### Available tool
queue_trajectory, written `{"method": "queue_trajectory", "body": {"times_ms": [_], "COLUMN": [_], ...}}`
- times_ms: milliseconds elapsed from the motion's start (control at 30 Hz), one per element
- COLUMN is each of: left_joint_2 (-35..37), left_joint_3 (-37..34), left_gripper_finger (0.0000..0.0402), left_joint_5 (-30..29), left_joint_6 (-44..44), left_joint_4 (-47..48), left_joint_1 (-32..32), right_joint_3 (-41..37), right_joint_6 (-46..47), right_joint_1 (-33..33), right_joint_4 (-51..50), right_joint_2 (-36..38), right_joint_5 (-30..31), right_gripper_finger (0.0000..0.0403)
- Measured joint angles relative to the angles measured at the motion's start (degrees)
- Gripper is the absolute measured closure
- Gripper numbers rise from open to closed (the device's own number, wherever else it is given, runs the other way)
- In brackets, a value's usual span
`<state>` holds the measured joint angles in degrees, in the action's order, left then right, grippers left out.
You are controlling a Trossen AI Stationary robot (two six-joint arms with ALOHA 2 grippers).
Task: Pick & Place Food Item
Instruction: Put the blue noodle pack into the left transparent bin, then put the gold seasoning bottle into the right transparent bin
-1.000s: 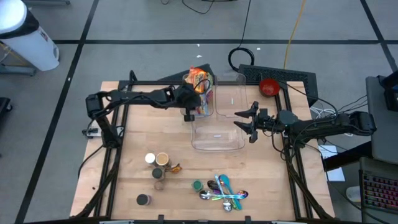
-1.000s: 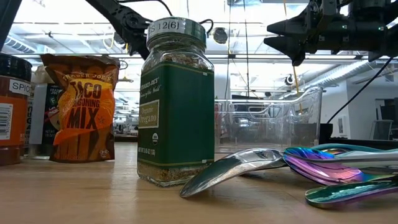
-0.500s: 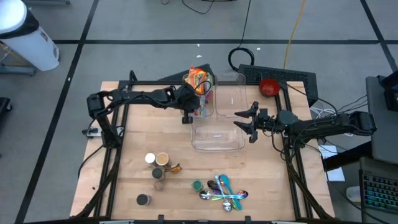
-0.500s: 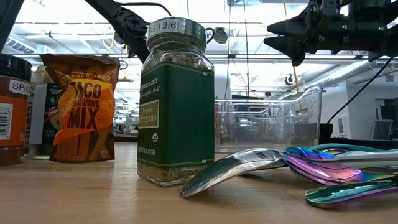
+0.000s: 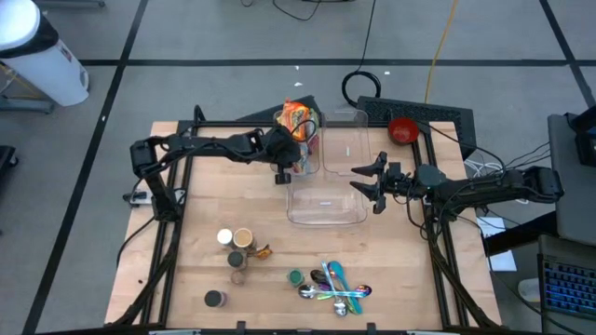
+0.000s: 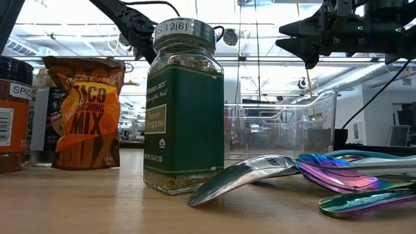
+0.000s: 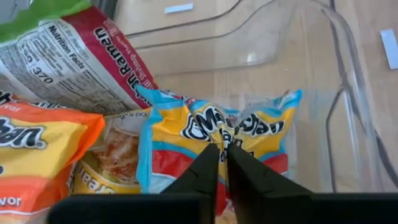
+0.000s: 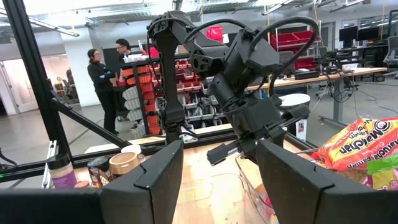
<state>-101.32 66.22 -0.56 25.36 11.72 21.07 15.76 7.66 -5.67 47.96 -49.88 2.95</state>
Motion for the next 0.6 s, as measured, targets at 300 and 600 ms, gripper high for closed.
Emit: {"method": "queue_trajectory", "body": {"times_ms": [300, 600], "left_joint_2": [2.3, 18.8], "left_joint_3": [0.0, 0.0], "left_gripper_finger": [0.0236, 0.0193], "left_joint_5": [-11.5, -11.6], "left_joint_6": [-2.2, -11.9], "left_joint_4": [-0.2, 1.8], "left_joint_1": [-4.1, -10.2], "right_joint_3": [0.0, 0.0], "right_joint_6": [0.0, 0.0], "right_joint_1": [0.0, 0.0], "right_joint_4": [-0.2, -0.3], "right_joint_2": [0.0, 0.0], "right_joint_5": [0.0, 0.0], "right_gripper_finger": [0.0206, 0.0206]}}
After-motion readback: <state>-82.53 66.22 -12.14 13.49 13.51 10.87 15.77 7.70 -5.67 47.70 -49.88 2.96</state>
